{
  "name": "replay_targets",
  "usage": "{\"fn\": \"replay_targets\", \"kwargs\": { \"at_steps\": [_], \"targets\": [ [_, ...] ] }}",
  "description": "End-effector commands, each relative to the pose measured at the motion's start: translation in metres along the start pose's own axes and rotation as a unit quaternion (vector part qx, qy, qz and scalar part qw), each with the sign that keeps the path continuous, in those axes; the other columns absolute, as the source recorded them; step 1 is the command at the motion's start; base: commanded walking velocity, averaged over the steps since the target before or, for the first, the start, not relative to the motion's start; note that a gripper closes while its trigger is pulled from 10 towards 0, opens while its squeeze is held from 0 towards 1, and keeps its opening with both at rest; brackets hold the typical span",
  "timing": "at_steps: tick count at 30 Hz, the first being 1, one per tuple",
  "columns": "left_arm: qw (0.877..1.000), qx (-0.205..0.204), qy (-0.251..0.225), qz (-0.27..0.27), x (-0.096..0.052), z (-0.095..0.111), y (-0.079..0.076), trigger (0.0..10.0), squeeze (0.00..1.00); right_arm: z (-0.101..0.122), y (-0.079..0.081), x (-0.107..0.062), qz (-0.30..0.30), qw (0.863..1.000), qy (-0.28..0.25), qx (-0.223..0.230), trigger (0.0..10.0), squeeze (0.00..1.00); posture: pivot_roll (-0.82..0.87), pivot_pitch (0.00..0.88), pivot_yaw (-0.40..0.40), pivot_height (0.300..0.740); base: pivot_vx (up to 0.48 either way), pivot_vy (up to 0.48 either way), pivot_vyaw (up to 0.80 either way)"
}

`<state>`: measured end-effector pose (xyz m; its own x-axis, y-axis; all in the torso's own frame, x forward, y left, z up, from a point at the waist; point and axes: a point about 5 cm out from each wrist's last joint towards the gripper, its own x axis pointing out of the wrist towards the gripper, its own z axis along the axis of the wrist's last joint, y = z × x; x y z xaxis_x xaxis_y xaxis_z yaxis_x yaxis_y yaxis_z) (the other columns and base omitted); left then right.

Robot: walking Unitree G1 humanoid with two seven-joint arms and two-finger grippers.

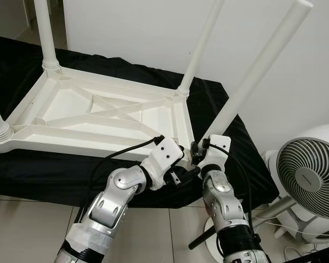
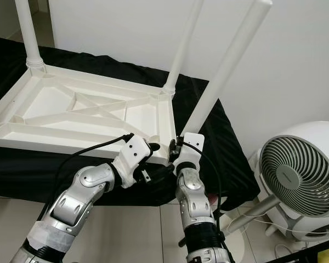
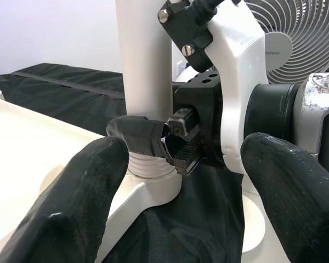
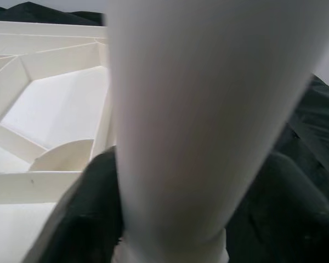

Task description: Building children table

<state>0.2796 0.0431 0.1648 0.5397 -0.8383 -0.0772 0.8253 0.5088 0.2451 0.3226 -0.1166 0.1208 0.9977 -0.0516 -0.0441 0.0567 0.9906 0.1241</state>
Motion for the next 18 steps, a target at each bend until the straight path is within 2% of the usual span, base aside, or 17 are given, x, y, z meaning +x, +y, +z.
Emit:
{"fn": "replay_targets", "kwargs": {
  "at_steps": [1, 2, 5, 6, 11, 13, 14, 17, 18],
  "targets": [
    [1.000, -0.005, 0.000, 0.008, 0.004, 0.001, -0.003, 10.0, 0.00, -0.011, -0.019, -0.003, -0.029, 0.999, 0.024, -0.005, 10.0, 1.00, 0.10, 0.007, -0.206, 0.740, 0.000, 0.000, 0.00],
    [1.000, -0.005, 0.001, 0.008, 0.003, 0.000, -0.004, 10.0, 0.00, -0.004, -0.021, 0.001, 0.005, 1.000, 0.008, 0.003, 10.0, 0.87, 0.10, 0.005, -0.207, 0.740, 0.000, 0.000, 0.00],
    [1.000, -0.006, 0.001, 0.008, 0.003, 0.000, -0.005, 10.0, 0.00, -0.001, -0.023, 0.003, 0.013, 1.000, 0.003, 0.001, 10.0, 0.87, 0.10, 0.005, -0.207, 0.740, 0.000, 0.000, 0.00],
    [1.000, -0.005, 0.002, 0.009, 0.003, -0.001, -0.004, 10.0, 0.00, 0.000, -0.024, 0.005, 0.036, 0.999, 0.007, -0.003, 10.0, 0.00, 0.11, 0.001, -0.207, 0.740, 0.000, 0.000, 0.00],
    [1.000, -0.002, 0.002, 0.012, 0.003, 0.000, -0.003, 10.0, 0.00, -0.001, -0.032, 0.011, 0.088, 0.995, 0.022, -0.030, 10.0, 0.00, 0.12, 0.000, -0.212, 0.740, 0.000, 0.000, 0.00],
    [1.000, 0.001, 0.002, 0.014, 0.003, 0.001, -0.001, 10.0, 0.00, -0.003, -0.043, 0.016, 0.167, 0.983, 0.039, -0.067, 10.0, 0.00, 0.12, 0.000, -0.210, 0.740, 0.000, 0.000, 0.00],
    [1.000, 0.001, 0.002, 0.014, 0.003, 0.001, -0.001, 10.0, 0.00, -0.003, -0.043, 0.016, 0.167, 0.983, 0.039, -0.067, 10.0, 0.00, 0.12, 0.000, -0.210, 0.740, 0.000, 0.000, 0.00],
    [1.000, 0.002, 0.000, 0.011, 0.004, 0.002, -0.001, 10.0, 0.00, -0.003, -0.048, 0.020, 0.226, 0.969, 0.048, -0.091, 10.0, 0.00, 0.11, 0.000, -0.204, 0.740, 0.000, 0.000, 0.00],
    [1.000, 0.002, 0.000, 0.011, 0.004, 0.002, -0.001, 10.0, 0.00, -0.003, -0.048, 0.020, 0.226, 0.969, 0.048, -0.091, 10.0, 0.00, 0.11, 0.000, -0.204, 0.740, 0.000, 0.000, 0.00]
  ]
}}
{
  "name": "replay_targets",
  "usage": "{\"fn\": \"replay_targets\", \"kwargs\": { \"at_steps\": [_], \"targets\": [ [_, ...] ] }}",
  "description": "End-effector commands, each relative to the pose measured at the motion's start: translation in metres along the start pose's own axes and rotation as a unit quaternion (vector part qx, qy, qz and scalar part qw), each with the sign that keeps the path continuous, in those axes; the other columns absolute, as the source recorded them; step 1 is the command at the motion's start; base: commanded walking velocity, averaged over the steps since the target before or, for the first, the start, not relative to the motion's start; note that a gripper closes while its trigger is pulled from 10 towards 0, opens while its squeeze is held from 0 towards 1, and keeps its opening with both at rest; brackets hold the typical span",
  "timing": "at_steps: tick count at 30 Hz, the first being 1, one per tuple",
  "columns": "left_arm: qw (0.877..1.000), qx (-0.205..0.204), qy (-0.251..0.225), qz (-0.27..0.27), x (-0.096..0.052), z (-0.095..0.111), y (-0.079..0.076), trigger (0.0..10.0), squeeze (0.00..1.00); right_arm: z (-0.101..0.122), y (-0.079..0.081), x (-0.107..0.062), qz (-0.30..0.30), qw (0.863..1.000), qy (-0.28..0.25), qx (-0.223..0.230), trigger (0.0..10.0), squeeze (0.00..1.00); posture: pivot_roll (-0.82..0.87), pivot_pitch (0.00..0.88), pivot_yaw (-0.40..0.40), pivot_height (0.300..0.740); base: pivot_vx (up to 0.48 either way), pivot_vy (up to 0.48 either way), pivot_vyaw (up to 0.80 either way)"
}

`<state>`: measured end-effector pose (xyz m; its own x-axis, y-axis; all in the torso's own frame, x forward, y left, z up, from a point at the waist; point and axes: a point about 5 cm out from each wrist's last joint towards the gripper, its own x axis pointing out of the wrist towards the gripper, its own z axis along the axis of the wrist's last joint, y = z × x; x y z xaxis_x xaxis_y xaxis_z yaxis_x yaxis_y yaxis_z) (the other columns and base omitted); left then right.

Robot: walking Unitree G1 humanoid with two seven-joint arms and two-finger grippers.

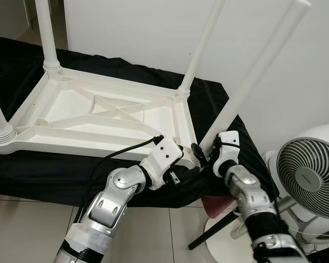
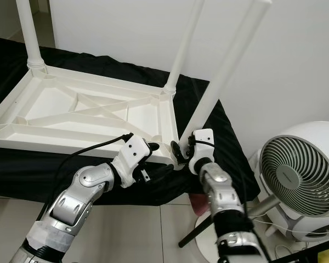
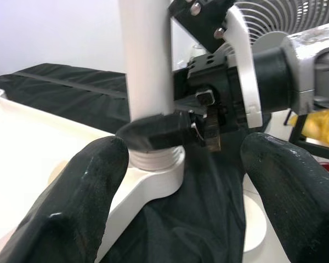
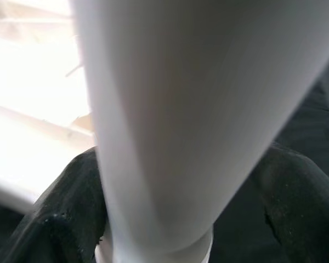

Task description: Building children table

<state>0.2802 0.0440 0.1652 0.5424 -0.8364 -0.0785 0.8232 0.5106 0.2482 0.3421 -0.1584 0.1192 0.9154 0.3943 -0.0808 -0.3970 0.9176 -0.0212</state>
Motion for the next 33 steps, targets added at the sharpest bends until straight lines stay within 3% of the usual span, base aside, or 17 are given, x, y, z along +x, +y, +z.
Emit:
{"fn": "replay_targets", "kwargs": {
  "at_steps": [1, 7, 10, 15, 16, 26, 27, 29, 30, 33],
  "targets": [
    [1.000, 0.001, -0.001, 0.010, 0.004, 0.002, -0.002, 10.0, 0.00, -0.009, -0.005, -0.004, 0.002, 1.000, 0.020, -0.002, 10.0, 0.00, 0.11, 0.000, -0.204, 0.740, 0.000, 0.000, 0.00],
    [1.000, 0.003, -0.003, 0.008, 0.006, 0.004, -0.001, 10.0, 0.00, -0.003, 0.001, 0.006, 0.092, 0.994, 0.024, -0.060, 10.0, 0.00, 0.12, 0.000, -0.200, 0.740, 0.000, 0.000, 0.00],
    [1.000, 0.003, -0.004, 0.010, 0.006, 0.005, 0.000, 10.0, 0.00, 0.000, 0.002, 0.012, 0.109, 0.990, 0.026, -0.086, 10.0, 0.00, 0.12, 0.000, -0.203, 0.740, 0.000, 0.000, 0.00],
    [1.000, 0.004, -0.005, 0.011, 0.006, 0.005, 0.000, 10.0, 0.00, 0.001, 0.002, 0.014, 0.128, 0.989, 0.022, -0.068, 10.0, 0.00, 0.12, 0.000, -0.207, 0.740, 0.000, 0.000, 0.00],
    [1.000, 0.003, -0.006, 0.012, 0.006, 0.005, 0.000, 10.0, 0.00, 0.001, 0.002, 0.015, 0.135, 0.988, 0.020, -0.071, 0.0, 0.00, 0.12, 0.000, -0.210, 0.740, 0.000, 0.000, 0.00],
    [1.000, 0.000, -0.002, 0.002, 0.006, 0.003, -0.005, 10.0, 0.00, -0.003, 0.002, 0.013, 0.157, 0.984, 0.017, -0.081, 0.0, 0.00, 0.12, 0.000, -0.208, 0.740, 0.000, 0.000, 0.00],
    [1.000, 0.000, -0.002, 0.000, 0.006, 0.003, -0.005, 10.0, 0.00, -0.005, 0.001, 0.013, 0.144, 0.986, 0.021, -0.077, 8.5, 0.00, 0.11, 0.000, -0.207, 0.740, 0.000, 0.000, 0.00],
    [1.000, 0.000, -0.001, -0.001, 0.006, 0.003, -0.006, 10.0, 0.00, -0.007, -0.001, 0.013, 0.129, 0.989, 0.025, -0.071, 8.5, 0.00, 0.11, 0.000, -0.208, 0.740, 0.000, 0.000, 0.00],
    [1.000, 0.000, -0.001, -0.001, 0.006, 0.003, -0.006, 10.0, 0.00, -0.009, -0.002, 0.013, 0.117, 0.991, 0.029, -0.064, 10.0, 0.00, 0.11, 0.000, -0.209, 0.740, 0.000, 0.000, 0.00],
    [1.000, -0.001, 0.000, 0.002, 0.007, 0.002, -0.006, 10.0, 0.00, -0.012, -0.004, 0.013, 0.080, 0.995, 0.034, -0.052, 10.0, 0.00, 0.11, 0.000, -0.211, 0.740, 0.000, 0.000, 0.00]
  ]
}}
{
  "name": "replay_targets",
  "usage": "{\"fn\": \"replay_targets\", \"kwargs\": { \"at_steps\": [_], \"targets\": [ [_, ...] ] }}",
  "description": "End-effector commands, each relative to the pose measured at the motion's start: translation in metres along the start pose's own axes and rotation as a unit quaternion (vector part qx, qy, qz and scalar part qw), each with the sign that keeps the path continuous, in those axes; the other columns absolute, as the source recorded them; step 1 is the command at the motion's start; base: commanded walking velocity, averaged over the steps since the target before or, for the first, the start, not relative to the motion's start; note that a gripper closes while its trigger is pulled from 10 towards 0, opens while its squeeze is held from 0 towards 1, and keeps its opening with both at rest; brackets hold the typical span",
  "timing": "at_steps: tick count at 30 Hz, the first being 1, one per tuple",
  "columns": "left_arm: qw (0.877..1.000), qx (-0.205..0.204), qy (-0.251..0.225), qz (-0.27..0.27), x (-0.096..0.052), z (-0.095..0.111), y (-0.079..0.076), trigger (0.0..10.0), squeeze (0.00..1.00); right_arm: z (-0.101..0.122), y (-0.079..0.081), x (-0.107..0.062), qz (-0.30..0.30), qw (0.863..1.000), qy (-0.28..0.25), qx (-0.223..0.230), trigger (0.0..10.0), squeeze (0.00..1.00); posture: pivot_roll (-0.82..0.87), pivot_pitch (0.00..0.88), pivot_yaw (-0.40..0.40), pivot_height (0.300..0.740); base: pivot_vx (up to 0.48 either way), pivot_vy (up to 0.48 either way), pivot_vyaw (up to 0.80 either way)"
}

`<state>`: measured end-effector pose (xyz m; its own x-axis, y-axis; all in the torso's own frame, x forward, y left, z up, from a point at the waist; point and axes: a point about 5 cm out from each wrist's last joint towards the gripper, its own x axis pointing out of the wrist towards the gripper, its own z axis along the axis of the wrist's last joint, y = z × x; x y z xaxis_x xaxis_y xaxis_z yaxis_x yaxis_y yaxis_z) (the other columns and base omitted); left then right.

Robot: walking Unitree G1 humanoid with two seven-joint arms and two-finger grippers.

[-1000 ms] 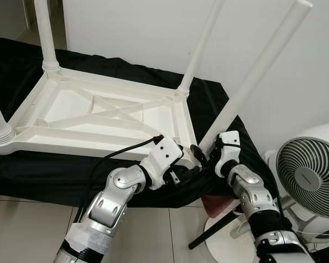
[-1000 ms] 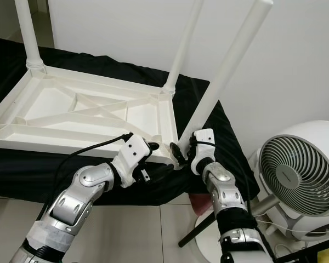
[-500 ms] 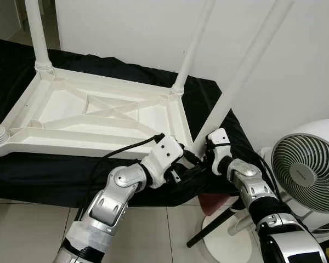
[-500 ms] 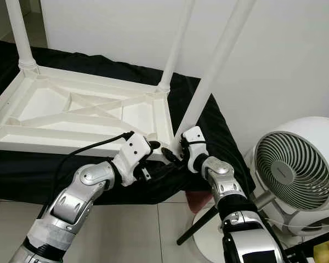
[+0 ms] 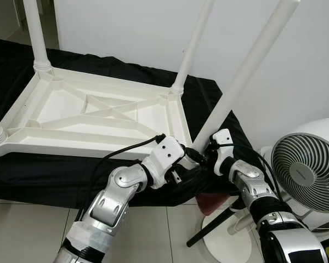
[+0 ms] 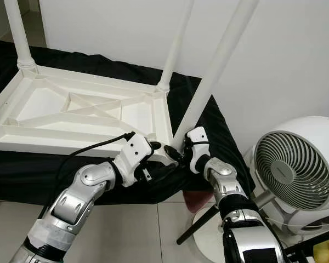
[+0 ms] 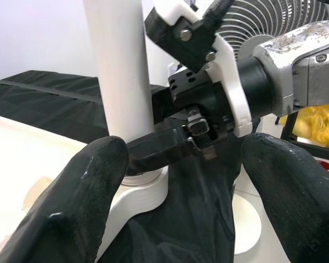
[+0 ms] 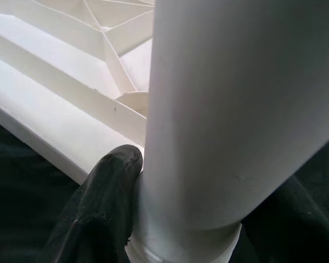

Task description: Building children table

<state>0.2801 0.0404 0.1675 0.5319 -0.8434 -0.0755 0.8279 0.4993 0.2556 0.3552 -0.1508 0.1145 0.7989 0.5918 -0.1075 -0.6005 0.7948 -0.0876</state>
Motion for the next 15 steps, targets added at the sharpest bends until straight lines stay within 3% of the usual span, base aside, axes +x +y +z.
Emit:
{"fn": "replay_targets", "kwargs": {
  "at_steps": [1, 10, 15],
  "targets": [
    [1.000, -0.005, 0.003, 0.008, 0.004, -0.001, -0.005, 10.0, 0.00, -0.010, -0.006, -0.004, -0.052, 0.998, 0.031, 0.004, 10.0, 0.00, 0.11, 0.000, -0.211, 0.740, 0.000, 0.000, 0.00],
    [1.000, 0.001, 0.026, 0.006, 0.002, -0.013, -0.009, 10.0, 0.00, -0.016, -0.007, -0.006, -0.152, 0.985, 0.032, 0.076, 10.0, 0.00, 0.12, 0.000, -0.219, 0.740, 0.000, 0.000, 0.00],
    [0.999, -0.004, 0.035, 0.006, 0.000, -0.023, -0.010, 10.0, 0.00, -0.014, 0.011, -0.006, -0.176, 0.980, 0.003, 0.089, 10.0, 0.00, 0.12, 0.000, -0.220, 0.740, 0.000, 0.000, 0.00]
  ]
}}
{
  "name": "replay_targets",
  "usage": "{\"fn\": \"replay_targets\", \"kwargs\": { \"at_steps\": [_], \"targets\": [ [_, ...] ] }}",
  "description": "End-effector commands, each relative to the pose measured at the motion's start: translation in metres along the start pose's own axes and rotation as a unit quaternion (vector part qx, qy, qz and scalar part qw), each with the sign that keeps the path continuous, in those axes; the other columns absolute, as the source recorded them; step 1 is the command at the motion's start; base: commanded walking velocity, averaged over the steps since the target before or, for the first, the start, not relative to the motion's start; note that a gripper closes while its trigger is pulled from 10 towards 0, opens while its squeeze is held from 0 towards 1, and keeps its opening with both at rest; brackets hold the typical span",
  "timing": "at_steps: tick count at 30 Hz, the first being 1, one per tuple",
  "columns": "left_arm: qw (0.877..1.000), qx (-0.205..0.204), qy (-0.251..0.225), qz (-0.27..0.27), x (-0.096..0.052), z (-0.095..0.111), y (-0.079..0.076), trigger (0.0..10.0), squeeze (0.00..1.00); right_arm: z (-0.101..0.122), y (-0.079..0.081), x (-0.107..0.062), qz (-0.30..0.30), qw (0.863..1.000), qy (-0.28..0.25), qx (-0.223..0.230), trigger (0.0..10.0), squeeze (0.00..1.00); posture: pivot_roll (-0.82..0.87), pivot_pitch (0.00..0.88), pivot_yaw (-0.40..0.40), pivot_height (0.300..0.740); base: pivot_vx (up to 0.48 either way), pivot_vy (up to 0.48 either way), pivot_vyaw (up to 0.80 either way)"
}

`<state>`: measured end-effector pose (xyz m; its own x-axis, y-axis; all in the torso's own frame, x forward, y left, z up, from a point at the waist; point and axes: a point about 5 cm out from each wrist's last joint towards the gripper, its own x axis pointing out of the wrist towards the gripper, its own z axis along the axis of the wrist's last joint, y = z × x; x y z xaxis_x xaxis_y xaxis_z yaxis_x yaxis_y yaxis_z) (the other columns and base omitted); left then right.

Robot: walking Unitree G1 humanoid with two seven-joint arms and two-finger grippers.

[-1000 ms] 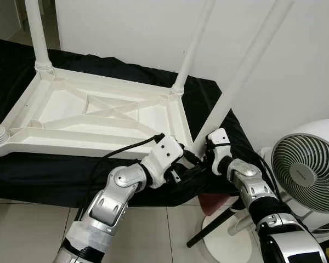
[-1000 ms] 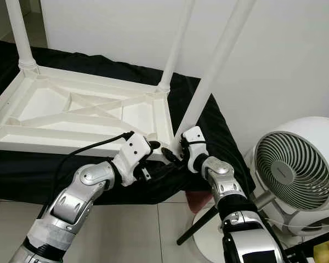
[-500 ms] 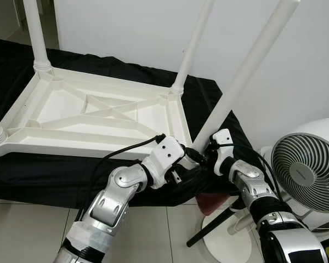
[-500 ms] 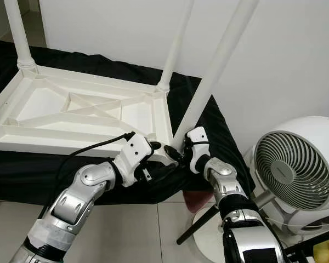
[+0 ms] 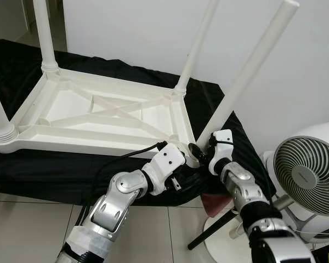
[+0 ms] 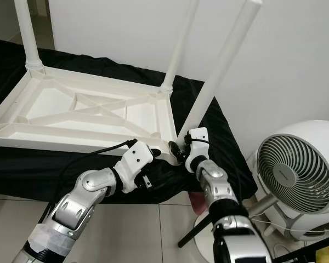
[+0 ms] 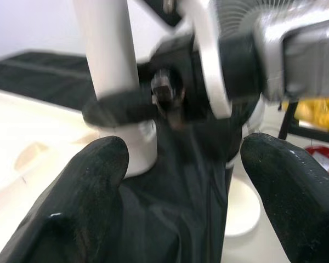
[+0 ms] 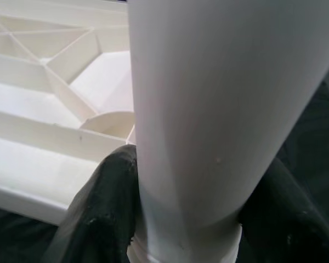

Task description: Building children table

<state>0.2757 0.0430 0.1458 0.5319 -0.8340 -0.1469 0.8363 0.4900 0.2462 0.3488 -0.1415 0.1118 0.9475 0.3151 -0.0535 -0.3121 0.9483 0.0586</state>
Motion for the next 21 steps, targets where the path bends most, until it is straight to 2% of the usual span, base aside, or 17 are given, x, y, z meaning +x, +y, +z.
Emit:
{"fn": "replay_targets", "kwargs": {
  "at_steps": [1, 2, 3, 6, 8, 12, 16, 17, 18, 19, 21],
  "targets": [
    [1.000, 0.000, -0.001, 0.013, 0.003, -0.002, -0.002, 10.0, 0.00, -0.011, -0.005, -0.006, -0.022, 0.999, 0.026, 0.000, 10.0, 0.00, 0.12, 0.000, -0.220, 0.740, 0.000, 0.000, 0.00],
    [1.000, -0.017, -0.019, -0.013, 0.002, -0.003, -0.012, 10.0, 0.00, -0.013, 0.007, -0.012, -0.091, 0.996, 0.017, 0.011, 10.0, 0.00, 0.11, 0.000, -0.217, 0.740, 0.000, 0.000, 0.00],
    [1.000, -0.017, -0.019, -0.013, 0.002, -0.003, -0.012, 10.0, 0.00, -0.013, 0.007, -0.012, -0.091, 0.996, 0.017, 0.011, 10.0, 0.00, 0.11, 0.000, -0.217, 0.740, 0.000, 0.000, 0.00],
    [0.999, -0.028, -0.035, -0.028, 0.001, -0.002, -0.018, 10.0, 0.00, -0.013, 0.013, -0.018, -0.149, 0.989, 0.012, 0.009, 10.0, 0.00, 0.11, 0.000, -0.217, 0.740, 0.000, 0.000, 0.00],
    [0.999, -0.028, -0.035, -0.028, 0.001, -0.002, -0.018, 10.0, 0.00, -0.013, 0.013, -0.018, -0.149, 0.989, 0.012, 0.009, 10.0, 0.00, 0.11, 0.000, -0.217, 0.740, 0.000, 0.000, 0.00],
    [0.999, -0.030, -0.035, -0.025, -0.004, -0.002, -0.016, 10.0, 0.00, -0.016, 0.026, -0.023, -0.166, 0.986, 0.016, 0.029, 10.0, 0.00, 0.12, 0.000, -0.219, 0.740, 0.000, 0.000, 0.00],
    [0.999, -0.028, -0.034, -0.022, -0.005, -0.003, -0.015, 10.0, 0.00, -0.014, 0.023, -0.024, -0.165, 0.985, 0.017, 0.038, 10.0, 0.00, 0.12, 0.000, -0.218, 0.740, 0.000, 0.000, 0.00],
    [0.999, -0.027, -0.036, -0.021, -0.005, -0.003, -0.015, 10.0, 0.00, -0.012, 0.020, -0.025, -0.165, 0.986, 0.012, 0.035, 10.0, 0.89, 0.12, 0.000, -0.219, 0.740, 0.000, 0.000, 0.00],
    [0.999, -0.027, -0.036, -0.021, -0.005, -0.003, -0.015, 10.0, 0.00, -0.012, 0.020, -0.025, -0.165, 0.986, 0.012, 0.035, 10.0, 0.89, 0.12, 0.000, -0.219, 0.740, 0.000, 0.000, 0.00],
    [0.999, -0.027, -0.037, -0.021, -0.005, -0.003, -0.014, 10.0, 0.00, -0.010, 0.019, -0.026, -0.159, 0.986, 0.009, 0.039, 10.0, 1.00, 0.12, 0.000, -0.219, 0.740, 0.000, 0.000, 0.00],
    [0.999, -0.027, -0.037, -0.021, -0.005, -0.003, -0.014, 10.0, 0.00, -0.010, 0.019, -0.026, -0.159, 0.986, 0.009, 0.039, 10.0, 1.00, 0.12, 0.000, -0.219, 0.740, 0.000, 0.000, 0.00]
  ]
}}
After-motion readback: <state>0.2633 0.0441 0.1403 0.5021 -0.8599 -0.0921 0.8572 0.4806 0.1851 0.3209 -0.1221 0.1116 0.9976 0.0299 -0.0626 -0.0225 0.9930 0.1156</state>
